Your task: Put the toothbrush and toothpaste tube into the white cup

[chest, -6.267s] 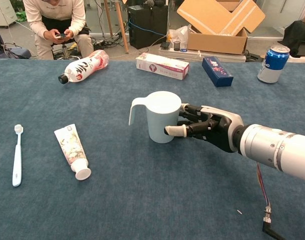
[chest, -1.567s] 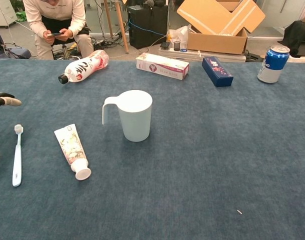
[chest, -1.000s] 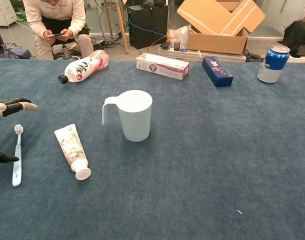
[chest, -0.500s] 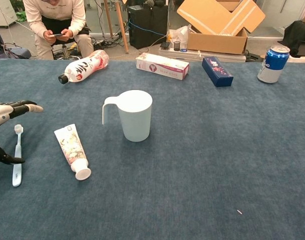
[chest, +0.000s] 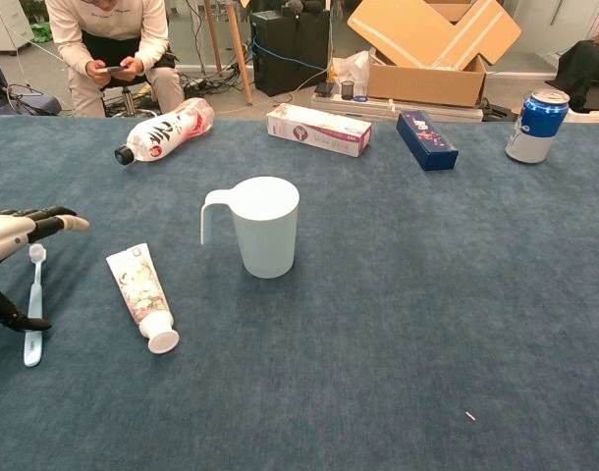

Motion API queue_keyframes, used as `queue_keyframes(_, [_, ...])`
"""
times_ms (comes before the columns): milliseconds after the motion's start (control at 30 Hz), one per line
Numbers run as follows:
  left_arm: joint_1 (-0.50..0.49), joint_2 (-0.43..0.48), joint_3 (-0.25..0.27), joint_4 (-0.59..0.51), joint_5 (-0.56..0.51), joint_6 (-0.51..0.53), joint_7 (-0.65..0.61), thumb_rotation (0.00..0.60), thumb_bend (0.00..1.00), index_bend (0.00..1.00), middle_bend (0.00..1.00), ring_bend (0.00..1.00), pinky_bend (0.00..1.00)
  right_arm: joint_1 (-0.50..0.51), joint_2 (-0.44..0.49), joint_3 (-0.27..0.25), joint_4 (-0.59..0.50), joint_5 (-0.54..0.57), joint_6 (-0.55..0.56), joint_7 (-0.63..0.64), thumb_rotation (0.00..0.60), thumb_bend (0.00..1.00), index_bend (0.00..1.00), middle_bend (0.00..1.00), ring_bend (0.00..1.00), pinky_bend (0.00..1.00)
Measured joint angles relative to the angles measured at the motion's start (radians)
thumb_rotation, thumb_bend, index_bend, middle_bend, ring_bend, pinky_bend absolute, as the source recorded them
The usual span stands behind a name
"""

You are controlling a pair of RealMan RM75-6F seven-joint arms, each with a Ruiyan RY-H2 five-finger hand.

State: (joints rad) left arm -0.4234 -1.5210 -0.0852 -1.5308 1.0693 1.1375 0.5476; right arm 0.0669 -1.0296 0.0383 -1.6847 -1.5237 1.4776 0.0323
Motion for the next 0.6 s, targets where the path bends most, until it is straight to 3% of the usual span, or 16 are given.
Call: queue_keyframes(600, [0.003,0.019,0.026,-0.008,-0.025,0.021,0.052,0.600,0.00,0.00,0.00,0.00,0.00,0.003,-0.003,0.003,0.001,0.007,-0.013,-0.002,0.600,0.00,0.00,0.00,0.00,0.15])
